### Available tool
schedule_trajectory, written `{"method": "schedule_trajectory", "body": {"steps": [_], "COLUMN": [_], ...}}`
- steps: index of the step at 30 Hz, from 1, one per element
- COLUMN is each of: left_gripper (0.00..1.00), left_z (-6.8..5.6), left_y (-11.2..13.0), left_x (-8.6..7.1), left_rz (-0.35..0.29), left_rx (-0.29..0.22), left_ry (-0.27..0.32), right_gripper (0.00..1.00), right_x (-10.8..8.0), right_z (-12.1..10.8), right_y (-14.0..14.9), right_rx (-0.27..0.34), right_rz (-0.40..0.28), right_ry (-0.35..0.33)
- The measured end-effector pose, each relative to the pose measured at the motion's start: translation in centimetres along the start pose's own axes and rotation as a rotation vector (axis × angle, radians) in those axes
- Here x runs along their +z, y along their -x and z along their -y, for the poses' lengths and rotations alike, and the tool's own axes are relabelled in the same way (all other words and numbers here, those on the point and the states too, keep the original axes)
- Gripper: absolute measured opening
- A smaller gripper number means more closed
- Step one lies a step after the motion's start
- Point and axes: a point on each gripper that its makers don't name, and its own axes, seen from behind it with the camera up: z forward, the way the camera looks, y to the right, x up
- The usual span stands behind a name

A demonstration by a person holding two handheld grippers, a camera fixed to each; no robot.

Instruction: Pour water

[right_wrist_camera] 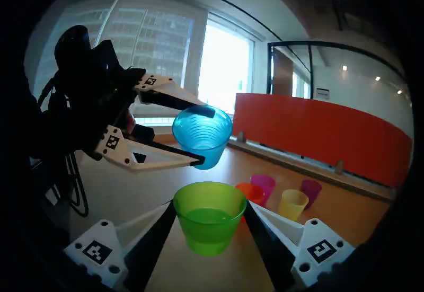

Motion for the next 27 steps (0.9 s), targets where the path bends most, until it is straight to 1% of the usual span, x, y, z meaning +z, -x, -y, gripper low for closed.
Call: {"method": "schedule_trajectory", "body": {"steps": [2, 5, 9, 11, 14, 18, 20, 23, 27], "left_gripper": [0.87, 0.87, 0.87, 0.87, 0.87, 0.87, 0.87, 0.87, 0.87], "left_z": [0.3, 0.2, 0.1, 0.2, 0.7, 1.0, 1.2, 1.3, 0.8], "left_y": [0.6, 1.9, 3.1, 3.3, 3.8, 4.7, 5.1, 5.8, 6.9], "left_x": [0.1, 0.4, 0.9, 1.0, 1.4, 2.1, 2.4, 2.6, 2.9], "left_rz": [0.018, 0.056, 0.075, 0.072, 0.082, 0.098, 0.100, 0.109, 0.133], "left_rx": [-0.019, -0.074, -0.182, -0.229, -0.303, -0.423, -0.475, -0.532, -0.593], "left_ry": [-0.013, -0.014, 0.005, 0.012, 0.007, 0.009, 0.010, 0.012, 0.033], "right_gripper": [0.93, 0.92, 0.93, 0.93, 0.93, 0.93, 0.93, 0.93, 0.93], "right_x": [0.0, 0.0, 0.0, 0.0, 0.0, 0.0, -0.1, -0.2, -0.4], "right_z": [0.0, -0.1, -0.2, -0.3, -0.5, -0.9, -1.1, -1.4, -1.8], "right_y": [-0.1, -0.2, -0.3, -0.4, -0.5, -0.5, -0.6, -0.8, -0.8], "right_rx": [0.000, 0.003, 0.010, 0.013, 0.015, 0.018, 0.021, 0.022, 0.022], "right_rz": [0.000, 0.001, -0.001, -0.001, -0.002, -0.002, -0.003, -0.002, 0.003], "right_ry": [0.000, 0.000, 0.001, 0.002, 0.008, 0.016, 0.019, 0.023, 0.032]}}
